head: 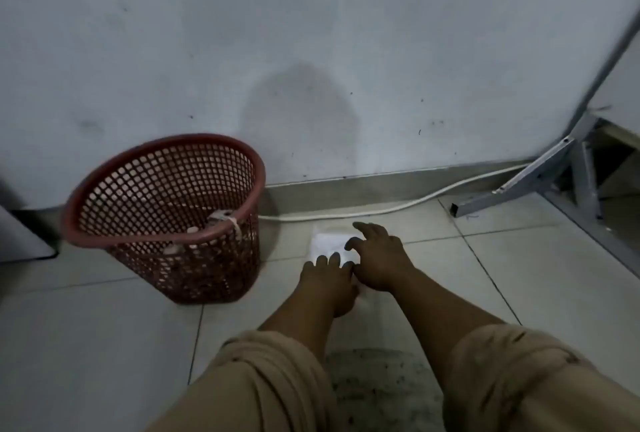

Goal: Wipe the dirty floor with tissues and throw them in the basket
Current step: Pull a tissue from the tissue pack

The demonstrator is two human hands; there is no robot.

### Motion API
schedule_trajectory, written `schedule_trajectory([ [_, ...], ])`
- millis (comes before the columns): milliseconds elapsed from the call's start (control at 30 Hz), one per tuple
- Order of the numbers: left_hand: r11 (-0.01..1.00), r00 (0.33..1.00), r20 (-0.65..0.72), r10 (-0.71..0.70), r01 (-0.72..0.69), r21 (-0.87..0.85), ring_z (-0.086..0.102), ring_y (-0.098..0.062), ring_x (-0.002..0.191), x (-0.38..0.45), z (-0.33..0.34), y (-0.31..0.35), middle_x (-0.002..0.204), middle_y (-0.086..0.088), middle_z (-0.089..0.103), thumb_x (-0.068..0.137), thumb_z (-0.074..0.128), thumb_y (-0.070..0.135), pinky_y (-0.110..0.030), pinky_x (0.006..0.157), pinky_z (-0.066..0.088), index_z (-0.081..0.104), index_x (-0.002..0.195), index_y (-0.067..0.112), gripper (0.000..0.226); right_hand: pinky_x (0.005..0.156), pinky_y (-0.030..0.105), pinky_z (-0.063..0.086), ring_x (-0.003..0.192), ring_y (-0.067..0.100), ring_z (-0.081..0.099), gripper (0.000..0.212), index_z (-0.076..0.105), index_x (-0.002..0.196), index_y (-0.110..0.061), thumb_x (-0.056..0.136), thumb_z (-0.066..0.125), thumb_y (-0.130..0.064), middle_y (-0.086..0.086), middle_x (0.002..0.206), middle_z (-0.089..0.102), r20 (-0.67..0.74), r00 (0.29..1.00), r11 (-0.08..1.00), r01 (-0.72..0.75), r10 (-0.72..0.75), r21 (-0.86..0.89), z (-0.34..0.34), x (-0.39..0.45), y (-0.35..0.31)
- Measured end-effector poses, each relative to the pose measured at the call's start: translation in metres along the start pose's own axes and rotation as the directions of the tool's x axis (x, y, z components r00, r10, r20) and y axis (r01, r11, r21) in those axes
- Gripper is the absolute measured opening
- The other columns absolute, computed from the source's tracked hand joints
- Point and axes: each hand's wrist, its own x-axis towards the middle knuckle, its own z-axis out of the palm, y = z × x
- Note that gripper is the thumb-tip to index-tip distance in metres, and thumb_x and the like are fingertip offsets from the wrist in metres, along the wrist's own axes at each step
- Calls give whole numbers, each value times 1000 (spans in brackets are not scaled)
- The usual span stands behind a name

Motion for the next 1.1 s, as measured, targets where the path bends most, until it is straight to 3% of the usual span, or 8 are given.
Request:
schedule_trajectory([
  [167, 1000, 1000, 22, 4, -4, -30, 2, -32, 150, 20, 28, 1, 164, -9, -5, 98, 33, 56, -49, 119, 11, 6, 156, 20, 73, 118, 58, 1, 150, 22, -1, 47, 51, 136, -23, 90, 55, -31, -1, 161, 16, 10, 1000, 987, -11, 13, -162, 16, 19, 11],
  [300, 998, 998, -15, 55, -55, 40, -5, -30, 150, 29, 51, -5, 163, -7, -13, 96, 36, 59, -52, 120, 6, -2, 156, 19, 81, 116, 59, -4, 148, 18, 15, 54, 45, 141, -20, 89, 57, -32, 0, 151, 40, -88, 996, 989, -23, 10, -147, 21, 23, 13],
  [467, 999, 998, -39, 41, -42, -7, -5, -31, 150, 33, 67, -4, 163, -5, -15, 94, 35, 64, -55, 120, 7, 3, 156, 21, 81, 116, 43, 20, 120, 18, 55, 27, 69, 114, -21, 92, 55, -25, -2, 120, 67, -387, 922, 1000, 18, -13, 8, 9, 30, 12],
  [533, 1000, 998, -48, 29, -30, -8, -5, -32, 150, 33, 68, -3, 163, -6, -14, 94, 34, 64, -55, 120, 6, 3, 156, 21, 81, 102, 39, 41, 105, 23, 63, 24, 73, 108, -17, 92, 56, -19, 1, 111, 71, -460, 887, 997, 58, -30, 46, 4, 32, 11],
  [600, 1000, 999, -43, 18, -18, -13, -5, -32, 150, 33, 69, -2, 163, -7, -15, 94, 32, 65, -55, 120, 5, 2, 156, 21, 81, 85, 39, 50, 94, 27, 66, 21, 75, 104, -12, 91, 58, -13, 6, 105, 73, -515, 857, 991, 83, -20, 101, -1, 34, 8],
  [767, 998, 1000, -24, -6, 5, -55, -6, -31, 150, 31, 70, 0, 164, -7, -13, 95, 32, 64, -53, 119, 7, 3, 156, 22, 80, 77, 37, 52, 90, 28, 65, 18, 72, 104, -10, 91, 60, -9, 9, 101, 71, -635, 773, 974, 139, 6, 178, -20, 39, 2],
  [933, 994, 1000, 27, -13, 16, -105, -11, -32, 150, 32, 70, 4, 163, -7, -16, 95, 30, 65, -52, 118, 11, 0, 156, 22, 80, 84, 37, 50, 98, 25, 61, 38, 53, 131, -20, 94, 58, -14, 7, 106, 68, -712, 695, 932, 185, 100, 311, -48, 36, -4],
  [1100, 991, 999, 17, -28, 30, -133, -11, -31, 150, 28, 71, 12, 163, -7, -17, 94, 28, 67, -50, 119, 8, 0, 156, 24, 80, 82, 39, 47, 96, 29, 58, 20, 69, 110, -11, 94, 57, -16, 9, 102, 67, -801, 599, 961, 231, -16, 153, -74, 22, 0],
])
